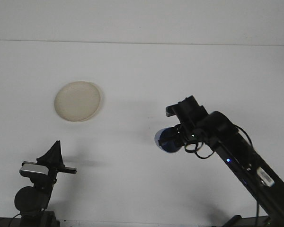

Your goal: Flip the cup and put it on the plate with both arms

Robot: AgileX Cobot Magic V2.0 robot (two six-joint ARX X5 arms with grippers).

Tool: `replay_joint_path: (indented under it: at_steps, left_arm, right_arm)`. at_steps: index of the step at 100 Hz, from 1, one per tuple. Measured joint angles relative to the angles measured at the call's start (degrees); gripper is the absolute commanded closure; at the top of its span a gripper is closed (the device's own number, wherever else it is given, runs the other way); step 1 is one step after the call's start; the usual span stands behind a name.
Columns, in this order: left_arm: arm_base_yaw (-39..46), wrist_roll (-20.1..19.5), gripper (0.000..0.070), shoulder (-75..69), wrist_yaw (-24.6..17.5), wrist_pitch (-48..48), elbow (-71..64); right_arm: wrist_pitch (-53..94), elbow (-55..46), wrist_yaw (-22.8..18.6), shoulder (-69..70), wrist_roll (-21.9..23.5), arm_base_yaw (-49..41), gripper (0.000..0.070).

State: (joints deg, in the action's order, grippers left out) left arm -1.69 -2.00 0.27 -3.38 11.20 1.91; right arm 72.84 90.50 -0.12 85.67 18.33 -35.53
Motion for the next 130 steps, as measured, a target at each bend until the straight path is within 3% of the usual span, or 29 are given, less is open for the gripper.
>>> replay_joint_path:
  at_steps: [19, 45, 122, 130]
  left_arm:
    - [0.00, 0.00, 0.0688, 0.00, 0.00, 0.00, 0.00]
    - [0.00, 0.00, 0.0688, 0.00, 0.00, 0.00, 0.00]
    - [0.00, 0.00, 0.0688, 0.00, 0.00, 0.00, 0.00]
    - [0.00, 0.00, 0.0688, 0.00, 0.00, 0.00, 0.00]
  right_arm:
    - [3.65, 7.32, 0.02, 11.41, -2.51, -0.83, 0.0700]
    - [4.00, 7.87, -0.87, 20.06, -4.70, -1.03, 0.0700]
    - [4.00, 7.89, -1.55, 24.13, -8.04, -2.75, 0.0700]
    - [4.00, 7.89, -1.55, 24.13, -8.07, -2.82, 0.0675]
